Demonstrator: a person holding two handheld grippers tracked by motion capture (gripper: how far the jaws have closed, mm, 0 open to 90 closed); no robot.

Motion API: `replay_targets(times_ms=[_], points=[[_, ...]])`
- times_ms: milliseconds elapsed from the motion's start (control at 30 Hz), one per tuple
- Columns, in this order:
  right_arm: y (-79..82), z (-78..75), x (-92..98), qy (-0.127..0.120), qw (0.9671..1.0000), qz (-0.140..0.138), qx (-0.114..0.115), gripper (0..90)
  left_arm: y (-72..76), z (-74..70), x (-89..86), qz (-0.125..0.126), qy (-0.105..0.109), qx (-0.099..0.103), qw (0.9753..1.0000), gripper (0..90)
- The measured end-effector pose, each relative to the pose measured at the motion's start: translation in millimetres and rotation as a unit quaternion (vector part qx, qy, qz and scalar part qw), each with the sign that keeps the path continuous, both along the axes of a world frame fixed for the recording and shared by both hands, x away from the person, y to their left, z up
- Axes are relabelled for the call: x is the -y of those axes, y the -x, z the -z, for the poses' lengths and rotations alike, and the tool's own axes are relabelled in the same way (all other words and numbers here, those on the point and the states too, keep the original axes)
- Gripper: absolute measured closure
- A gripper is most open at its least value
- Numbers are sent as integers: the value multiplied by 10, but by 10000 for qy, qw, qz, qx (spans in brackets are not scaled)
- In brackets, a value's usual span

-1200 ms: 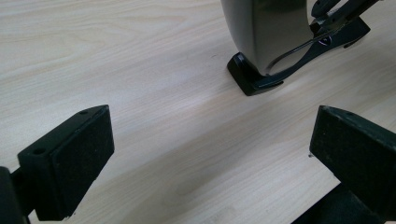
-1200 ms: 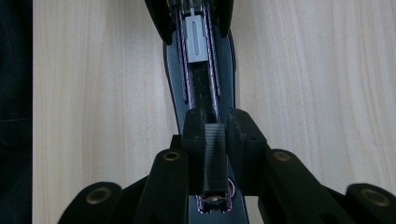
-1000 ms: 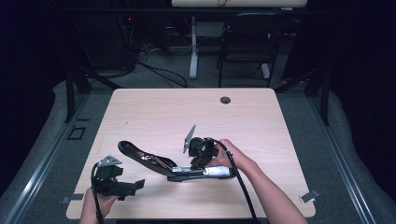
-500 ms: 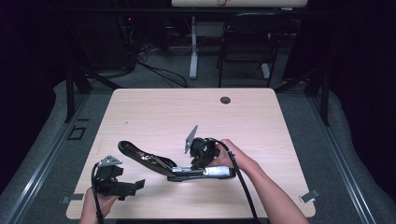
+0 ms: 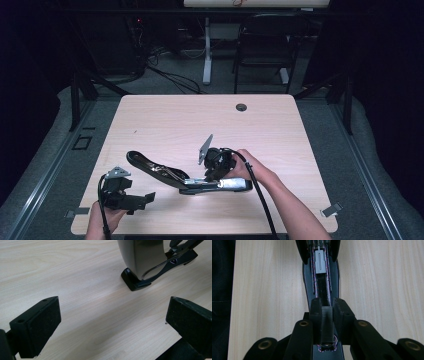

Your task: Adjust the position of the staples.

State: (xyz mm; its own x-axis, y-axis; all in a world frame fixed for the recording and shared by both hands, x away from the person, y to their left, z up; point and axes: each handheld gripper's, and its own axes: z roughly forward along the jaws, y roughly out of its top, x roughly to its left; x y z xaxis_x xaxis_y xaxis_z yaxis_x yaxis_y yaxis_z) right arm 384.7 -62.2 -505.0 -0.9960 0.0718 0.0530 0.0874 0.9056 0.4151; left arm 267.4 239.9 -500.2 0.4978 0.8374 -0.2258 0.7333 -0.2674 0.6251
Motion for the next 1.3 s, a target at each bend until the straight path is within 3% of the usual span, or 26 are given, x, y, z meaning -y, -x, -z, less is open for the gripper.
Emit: replay_targets(times_ms=[500, 767, 1300], points=[[8, 11, 57, -122, 9999, 5, -4, 777, 1, 1, 3, 7, -12, -14, 10000, 1], [13, 4, 53, -68, 9999, -98, 67, 778, -1, -2, 1, 32, -23, -42, 10000, 1], [32, 21, 113, -257, 9995, -116, 130, 779, -2, 4, 10, 26, -36, -30, 10000, 1]])
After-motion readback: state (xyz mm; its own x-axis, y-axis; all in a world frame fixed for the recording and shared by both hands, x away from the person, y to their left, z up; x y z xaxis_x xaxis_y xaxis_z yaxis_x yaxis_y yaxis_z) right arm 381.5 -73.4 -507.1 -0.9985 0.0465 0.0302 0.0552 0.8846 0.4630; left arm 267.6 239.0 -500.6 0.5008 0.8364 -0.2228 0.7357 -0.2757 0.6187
